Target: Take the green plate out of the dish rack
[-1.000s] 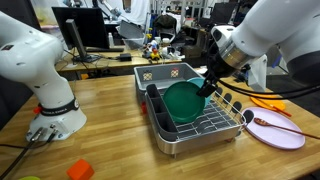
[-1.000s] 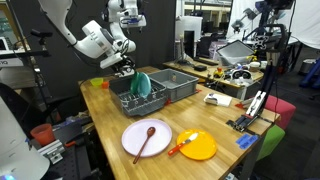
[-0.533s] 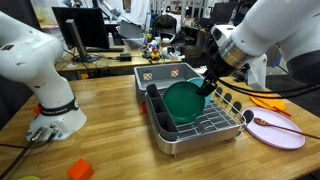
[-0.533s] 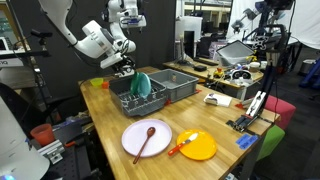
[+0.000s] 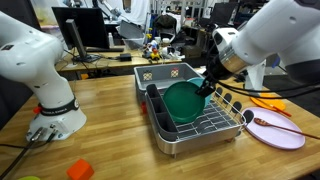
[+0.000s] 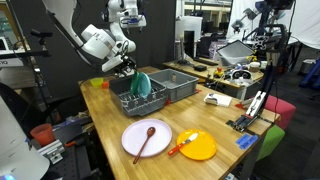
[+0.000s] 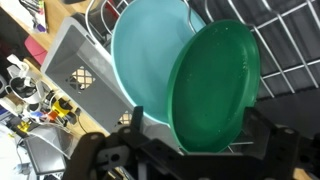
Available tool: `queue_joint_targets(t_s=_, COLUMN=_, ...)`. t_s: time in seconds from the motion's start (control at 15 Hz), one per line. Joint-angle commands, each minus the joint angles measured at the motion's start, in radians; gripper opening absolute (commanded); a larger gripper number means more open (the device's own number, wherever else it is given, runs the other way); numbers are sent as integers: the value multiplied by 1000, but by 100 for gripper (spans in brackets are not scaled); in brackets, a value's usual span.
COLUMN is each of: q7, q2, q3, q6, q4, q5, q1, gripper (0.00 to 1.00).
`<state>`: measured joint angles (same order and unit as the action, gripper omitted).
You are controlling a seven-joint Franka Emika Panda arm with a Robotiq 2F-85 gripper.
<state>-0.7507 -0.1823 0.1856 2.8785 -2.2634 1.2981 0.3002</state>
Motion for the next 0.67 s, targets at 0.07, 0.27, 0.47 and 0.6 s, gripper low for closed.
queue_joint_targets(t_s=0.07, q7=-97, q2=-50, q3=-10, q6=-3, q4=16, q5=100, q1=17, gripper=100)
queue_joint_targets(t_s=0.27, q7=-150, q2=-68, q3=-15, q6=-17, q4=37, q5=171, q1=20, gripper=100)
queue_joint_targets(t_s=0.47, q7=-185, q2=-84, q3=-17, q6=-21, q4=48, q5=208, q1=17, gripper=100)
queue_joint_targets(t_s=0.6, q7=-195, q2=-93, q3=-17, q6=-23, q4=50, q5=221, q1=17, gripper=100)
